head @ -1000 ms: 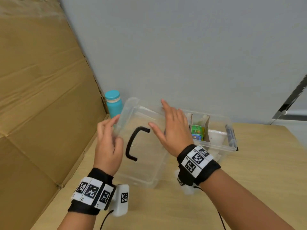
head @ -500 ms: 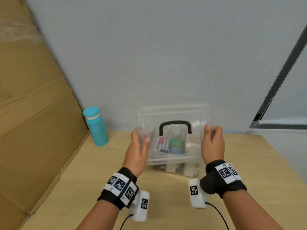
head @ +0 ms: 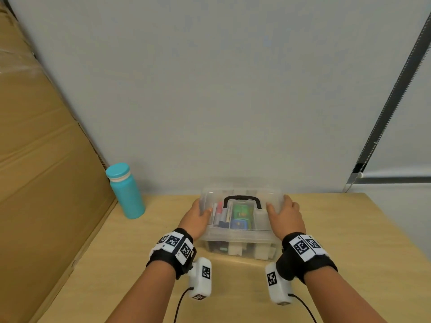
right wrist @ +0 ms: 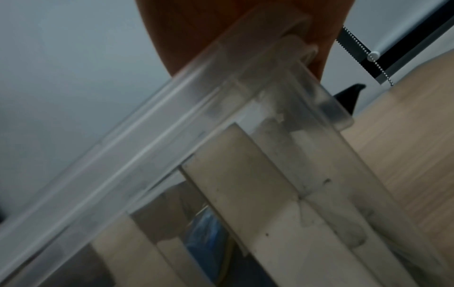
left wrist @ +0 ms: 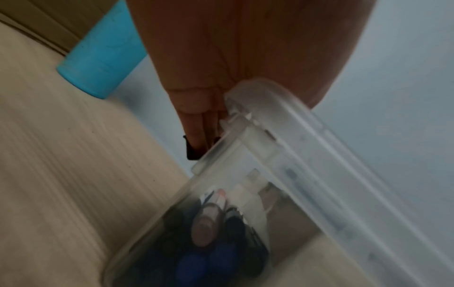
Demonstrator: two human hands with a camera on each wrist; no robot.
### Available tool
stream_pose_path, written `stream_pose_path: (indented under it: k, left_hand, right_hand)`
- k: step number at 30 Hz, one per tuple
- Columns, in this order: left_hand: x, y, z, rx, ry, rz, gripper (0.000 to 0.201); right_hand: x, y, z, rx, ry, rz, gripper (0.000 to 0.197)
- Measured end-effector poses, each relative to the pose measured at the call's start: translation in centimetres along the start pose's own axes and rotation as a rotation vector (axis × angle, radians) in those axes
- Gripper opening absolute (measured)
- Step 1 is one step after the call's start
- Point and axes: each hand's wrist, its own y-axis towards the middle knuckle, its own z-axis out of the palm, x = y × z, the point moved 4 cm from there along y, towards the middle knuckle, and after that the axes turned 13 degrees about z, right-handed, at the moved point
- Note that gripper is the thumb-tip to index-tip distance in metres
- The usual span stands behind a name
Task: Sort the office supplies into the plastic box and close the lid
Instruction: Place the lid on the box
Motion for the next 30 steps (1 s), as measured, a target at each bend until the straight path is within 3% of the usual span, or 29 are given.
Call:
stream_pose_path:
  k: [6,10,13,16,18,20,22,27,30]
  left_hand:
    - [1.7,-1.7,-0.8,-0.061,0.106,0.054,0.05]
    - [2.1,-1.5,-0.6,-0.07,0.228,0.077,0.053]
    - [1.4,-1.1,-0.7,-0.071,0.334,0.077,0.053]
    - [1.2,-1.0,-0.9,-0.05,0.434,0.074,0.058]
    - [2.0,-1.1,-0.8,-0.011,0.361,0.032,0.074]
    - [2.8,-1.2,-0.7,0.004,0.117,-0.055,0.1]
    - [3.2,-1.3,-0.5,0.014,-0.039,-0.125,0.111]
    - [2.7,-1.3,-0.8,0.014,0.03,-0.104,0.097]
    - [1.6,-1.5,-1.1,-0.087,0.159,-0.007,0.092]
  right_hand:
    - [0.1,0.9,0.3,0.034,-0.03,-0.068,0.051]
    - [0.4,0.9,1.0,0.011,-0.07,-0.104,0.053]
    - [0.4,0.7,1.2,0.02,-0.198,-0.086,0.079]
    - [0.3,0.6,1.5,0.174,-0.137,-0.023,0.105]
    - [0.3,0.6,1.5,0.216,-0.145,-0.007,0.113]
    - [0.3,0.7,1.4,0.226,-0.15,0.001,0.115]
    - [0.2,0.6,1.4,0.232,-0.14,0.005,0.115]
    - [0.2,0.5,1.4,0.241,-0.113,0.015,0.116]
    - [0.1,0.4,1.4,0.236,-0.111,0.022,0.115]
